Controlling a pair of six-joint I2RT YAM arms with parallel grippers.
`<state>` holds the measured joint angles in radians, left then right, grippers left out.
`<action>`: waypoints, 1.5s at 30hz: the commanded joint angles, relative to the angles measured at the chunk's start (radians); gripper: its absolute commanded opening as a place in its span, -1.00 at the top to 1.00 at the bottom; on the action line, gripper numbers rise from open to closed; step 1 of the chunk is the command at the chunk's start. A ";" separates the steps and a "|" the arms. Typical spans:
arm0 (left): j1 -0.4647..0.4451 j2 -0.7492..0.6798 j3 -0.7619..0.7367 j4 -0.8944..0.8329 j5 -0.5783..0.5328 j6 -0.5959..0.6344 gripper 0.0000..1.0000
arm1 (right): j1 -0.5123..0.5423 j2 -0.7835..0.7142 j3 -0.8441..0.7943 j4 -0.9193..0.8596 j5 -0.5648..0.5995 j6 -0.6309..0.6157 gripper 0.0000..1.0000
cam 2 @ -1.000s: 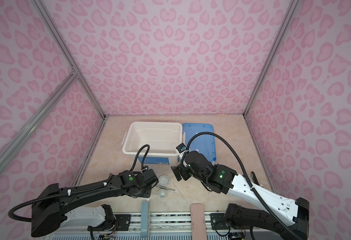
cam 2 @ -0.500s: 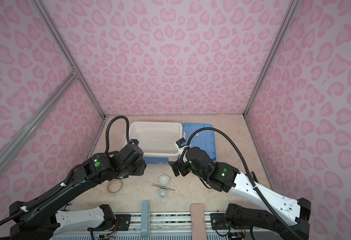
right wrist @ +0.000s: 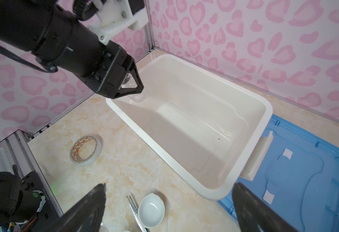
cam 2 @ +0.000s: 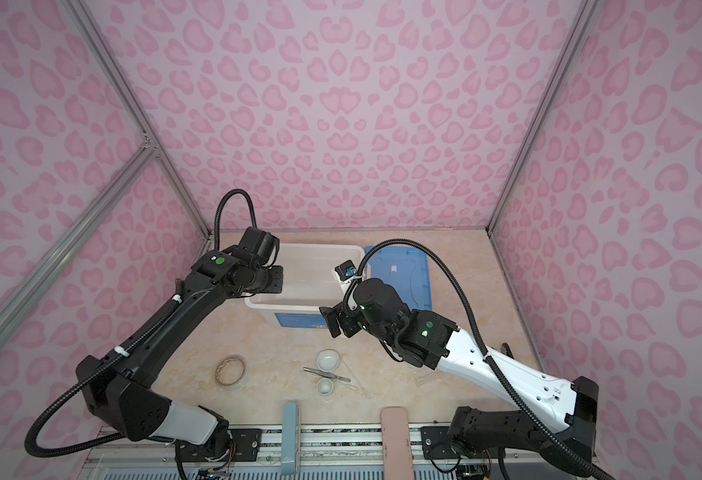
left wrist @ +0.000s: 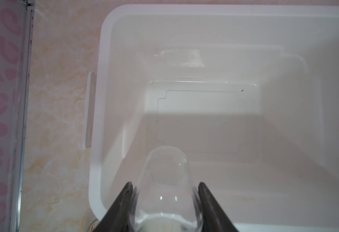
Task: Organize the chemistry lab equipment
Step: 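Lift the beaker with the left gripper and carry it over the white box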
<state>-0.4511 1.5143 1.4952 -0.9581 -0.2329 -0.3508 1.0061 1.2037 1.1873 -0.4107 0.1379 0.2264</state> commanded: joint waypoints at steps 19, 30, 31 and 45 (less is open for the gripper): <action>-0.007 0.010 -0.144 0.005 0.180 -0.045 0.59 | 0.001 0.011 -0.021 0.064 -0.009 0.021 -0.96; 0.053 0.158 0.028 0.080 0.071 0.059 0.60 | -0.013 0.016 -0.028 0.094 0.015 -0.007 -0.97; 0.053 0.180 0.043 0.092 0.066 0.066 0.60 | -0.017 0.019 -0.029 0.098 0.012 -0.008 -0.97; 0.052 0.274 -0.043 0.299 0.050 0.064 0.62 | -0.057 0.046 -0.038 0.136 -0.024 -0.017 -0.96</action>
<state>-0.4004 1.7752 1.4639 -0.7162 -0.1619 -0.2886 0.9485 1.2453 1.1572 -0.3092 0.1276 0.2138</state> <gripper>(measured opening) 0.479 0.982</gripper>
